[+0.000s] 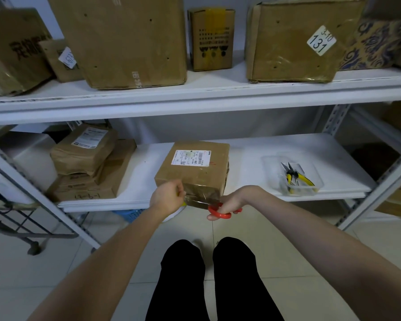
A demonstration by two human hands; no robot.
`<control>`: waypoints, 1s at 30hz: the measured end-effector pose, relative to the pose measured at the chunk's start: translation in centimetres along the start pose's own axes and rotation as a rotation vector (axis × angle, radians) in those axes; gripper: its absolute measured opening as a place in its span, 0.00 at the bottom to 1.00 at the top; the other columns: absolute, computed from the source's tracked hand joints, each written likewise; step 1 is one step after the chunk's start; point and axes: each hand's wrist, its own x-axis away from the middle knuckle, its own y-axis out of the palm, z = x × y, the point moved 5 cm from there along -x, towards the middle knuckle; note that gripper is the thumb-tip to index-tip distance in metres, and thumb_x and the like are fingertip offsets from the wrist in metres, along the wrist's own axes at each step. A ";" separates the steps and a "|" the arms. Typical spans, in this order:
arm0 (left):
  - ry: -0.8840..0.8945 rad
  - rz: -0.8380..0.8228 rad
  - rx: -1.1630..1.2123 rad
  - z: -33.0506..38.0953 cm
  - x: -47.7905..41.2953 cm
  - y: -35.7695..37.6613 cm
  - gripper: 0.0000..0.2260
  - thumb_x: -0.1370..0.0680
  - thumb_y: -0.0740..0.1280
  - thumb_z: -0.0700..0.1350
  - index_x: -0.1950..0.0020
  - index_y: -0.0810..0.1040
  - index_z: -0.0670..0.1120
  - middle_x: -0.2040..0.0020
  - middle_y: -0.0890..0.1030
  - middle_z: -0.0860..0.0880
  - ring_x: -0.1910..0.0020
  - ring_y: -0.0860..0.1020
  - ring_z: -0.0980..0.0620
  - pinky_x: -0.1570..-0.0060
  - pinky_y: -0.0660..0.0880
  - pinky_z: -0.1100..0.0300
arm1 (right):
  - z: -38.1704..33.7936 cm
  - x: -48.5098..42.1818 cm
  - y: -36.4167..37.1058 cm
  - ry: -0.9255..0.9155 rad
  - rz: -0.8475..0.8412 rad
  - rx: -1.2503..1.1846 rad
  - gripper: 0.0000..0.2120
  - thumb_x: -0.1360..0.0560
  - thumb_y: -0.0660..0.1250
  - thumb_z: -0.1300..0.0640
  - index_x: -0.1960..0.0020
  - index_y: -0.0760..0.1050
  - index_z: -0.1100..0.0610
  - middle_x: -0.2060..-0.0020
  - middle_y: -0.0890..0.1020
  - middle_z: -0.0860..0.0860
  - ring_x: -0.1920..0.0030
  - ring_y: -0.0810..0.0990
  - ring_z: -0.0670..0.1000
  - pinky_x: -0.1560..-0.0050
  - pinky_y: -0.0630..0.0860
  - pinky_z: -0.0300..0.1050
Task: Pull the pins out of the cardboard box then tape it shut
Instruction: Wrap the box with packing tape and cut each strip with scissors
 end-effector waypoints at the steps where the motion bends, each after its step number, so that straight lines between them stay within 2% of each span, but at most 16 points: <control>1: 0.036 -0.037 -0.003 0.0 -0.1 0.3 0.07 0.24 0.65 0.45 0.62 0.70 0.51 0.44 0.79 0.57 0.50 0.78 0.47 0.58 0.72 0.59 | 0.2 0.0 0.0 -0.005 0.012 -0.017 0.18 0.24 0.60 0.36 0.51 0.66 0.51 0.60 0.65 0.49 0.63 0.62 0.51 0.60 0.64 0.42; 2: 0.066 -0.078 -0.005 0.0 -0.4 0.7 0.09 0.25 0.65 0.44 0.64 0.69 0.51 0.34 0.73 0.61 0.49 0.79 0.47 0.57 0.73 0.59 | 0.7 0.0 0.1 -0.001 0.015 -0.030 0.19 0.24 0.60 0.36 0.49 0.67 0.53 0.59 0.65 0.51 0.62 0.62 0.51 0.58 0.64 0.43; 4: 0.084 -0.153 -0.015 -0.1 -1.1 1.3 0.11 0.25 0.64 0.42 0.66 0.67 0.50 0.26 0.62 0.61 0.46 0.78 0.48 0.54 0.73 0.58 | 1.6 0.3 0.2 0.020 -0.007 -0.063 0.19 0.23 0.59 0.36 0.50 0.66 0.53 0.60 0.65 0.51 0.63 0.63 0.51 0.53 0.65 0.44; 5: 0.080 -0.184 -0.031 -0.1 -1.3 1.4 0.09 0.25 0.64 0.41 0.64 0.69 0.50 0.26 0.62 0.60 0.44 0.78 0.49 0.53 0.74 0.58 | 2.0 0.4 0.3 0.045 -0.028 -0.073 0.21 0.24 0.58 0.34 0.48 0.67 0.52 0.58 0.67 0.52 0.62 0.67 0.51 0.47 0.67 0.46; 7: 0.061 -0.219 -0.086 -0.1 -1.7 1.5 0.04 0.25 0.63 0.40 0.53 0.75 0.48 0.27 0.68 0.56 0.43 0.77 0.49 0.50 0.74 0.56 | 2.9 0.8 0.0 0.107 -0.056 -0.062 0.33 0.29 0.58 0.28 0.34 0.65 0.49 0.47 0.74 0.54 0.46 0.74 0.52 0.35 0.65 0.54; 8: 0.049 -0.227 -0.106 -0.2 -2.0 1.6 0.09 0.25 0.63 0.40 0.46 0.75 0.46 0.29 0.70 0.54 0.44 0.77 0.49 0.49 0.74 0.56 | 3.2 1.0 -0.3 0.125 -0.063 -0.060 0.38 0.31 0.59 0.26 0.30 0.63 0.49 0.41 0.75 0.55 0.39 0.73 0.53 0.32 0.64 0.56; 9: 0.036 -0.234 -0.117 -0.1 -2.0 1.6 0.12 0.25 0.62 0.40 0.43 0.75 0.44 0.29 0.71 0.54 0.44 0.77 0.49 0.49 0.75 0.55 | 3.5 1.2 -0.5 0.139 -0.073 -0.062 0.39 0.31 0.59 0.26 0.29 0.62 0.50 0.39 0.75 0.55 0.36 0.72 0.53 0.31 0.63 0.56; 10: 0.036 -0.231 -0.119 -0.1 -2.1 1.7 0.10 0.25 0.62 0.40 0.44 0.75 0.44 0.28 0.70 0.54 0.45 0.77 0.48 0.49 0.74 0.55 | 3.9 1.5 -0.6 0.165 -0.091 -0.059 0.38 0.31 0.60 0.27 0.31 0.65 0.52 0.44 0.77 0.55 0.39 0.73 0.53 0.32 0.64 0.55; 12: 0.056 -0.220 -0.120 0.1 -1.9 1.5 0.04 0.24 0.63 0.40 0.59 0.73 0.47 0.25 0.62 0.58 0.45 0.77 0.48 0.51 0.73 0.58 | 5.3 2.4 -0.6 0.251 -0.122 -0.003 0.32 0.29 0.59 0.29 0.44 0.70 0.56 0.56 0.75 0.52 0.48 0.73 0.54 0.38 0.67 0.48; 15: 0.052 -0.192 -0.084 0.2 -1.9 1.8 0.12 0.25 0.64 0.40 0.66 0.67 0.49 0.24 0.58 0.59 0.46 0.77 0.48 0.51 0.73 0.58 | 8.6 3.5 0.2 0.358 -0.092 -0.033 0.29 0.28 0.60 0.29 0.51 0.69 0.57 0.59 0.71 0.51 0.54 0.72 0.53 0.48 0.68 0.45; 18: 0.069 -0.179 -0.064 0.3 -1.9 2.0 0.12 0.26 0.65 0.40 0.67 0.66 0.49 0.23 0.58 0.58 0.45 0.78 0.47 0.50 0.73 0.58 | 11.3 3.5 -0.5 0.401 0.091 -0.296 0.26 0.32 0.63 0.29 0.62 0.66 0.52 0.67 0.68 0.49 0.67 0.67 0.50 0.57 0.66 0.44; 20: 0.061 -0.176 -0.048 0.3 -2.0 1.9 0.12 0.26 0.65 0.40 0.67 0.67 0.49 0.24 0.58 0.57 0.44 0.78 0.47 0.50 0.73 0.59 | 11.7 2.8 -2.1 0.386 0.327 -0.333 0.23 0.28 0.63 0.35 0.65 0.64 0.53 0.70 0.68 0.50 0.70 0.65 0.50 0.64 0.64 0.40; 22: 0.066 -0.173 -0.039 0.4 -2.0 1.9 0.12 0.26 0.65 0.40 0.67 0.67 0.49 0.23 0.59 0.55 0.44 0.78 0.47 0.52 0.73 0.59 | 11.3 1.6 -3.5 0.365 0.587 -0.250 0.18 0.26 0.60 0.41 0.63 0.68 0.56 0.67 0.71 0.51 0.64 0.72 0.53 0.60 0.65 0.41; 24: 0.068 -0.168 -0.046 0.7 -2.0 1.9 0.12 0.26 0.65 0.39 0.67 0.67 0.48 0.23 0.59 0.54 0.44 0.78 0.47 0.52 0.73 0.59 | 11.0 -0.1 -4.1 0.384 0.737 -0.215 0.15 0.24 0.58 0.46 0.54 0.74 0.57 0.60 0.75 0.51 0.51 0.76 0.56 0.50 0.64 0.46; 27: 0.063 -0.167 -0.054 0.6 -2.2 2.1 0.11 0.27 0.64 0.39 0.67 0.66 0.48 0.23 0.58 0.55 0.45 0.79 0.48 0.54 0.72 0.60 | 10.3 -2.3 -4.2 0.344 0.888 -0.367 0.21 0.22 0.59 0.48 0.38 0.71 0.62 0.43 0.77 0.57 0.39 0.74 0.59 0.41 0.66 0.48; 30: 0.049 -0.142 -0.035 0.4 -2.2 2.0 0.10 0.26 0.65 0.40 0.66 0.68 0.47 0.24 0.59 0.55 0.46 0.79 0.48 0.51 0.75 0.57 | 7.3 -2.1 -4.7 0.067 1.189 -0.467 0.20 0.21 0.58 0.55 0.33 0.68 0.64 0.36 0.73 0.60 0.36 0.71 0.59 0.38 0.69 0.50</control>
